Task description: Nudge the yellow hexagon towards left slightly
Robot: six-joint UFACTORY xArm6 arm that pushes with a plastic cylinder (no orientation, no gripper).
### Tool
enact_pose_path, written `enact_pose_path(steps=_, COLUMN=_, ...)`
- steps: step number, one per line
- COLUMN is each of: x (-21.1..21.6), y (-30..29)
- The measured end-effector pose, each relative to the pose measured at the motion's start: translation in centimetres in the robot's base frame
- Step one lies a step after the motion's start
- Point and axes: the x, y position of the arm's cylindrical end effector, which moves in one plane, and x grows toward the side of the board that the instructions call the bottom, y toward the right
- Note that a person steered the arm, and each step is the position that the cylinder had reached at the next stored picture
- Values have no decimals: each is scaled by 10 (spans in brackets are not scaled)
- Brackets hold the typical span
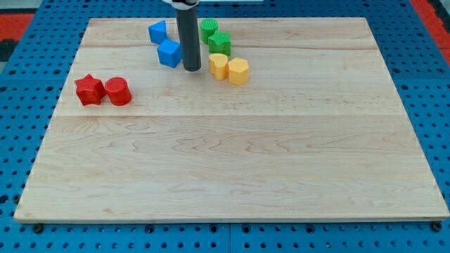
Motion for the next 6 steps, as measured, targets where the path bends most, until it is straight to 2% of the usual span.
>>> enact_pose_path(steps=1, x=0, y=57)
enact_pose_path(steps=3, x=34, y=233)
enact_pose_path(steps=4, x=32, y=253)
enact_pose_path(steps=5, x=33, y=170)
enact_pose_path(steps=6, x=-8, y=144)
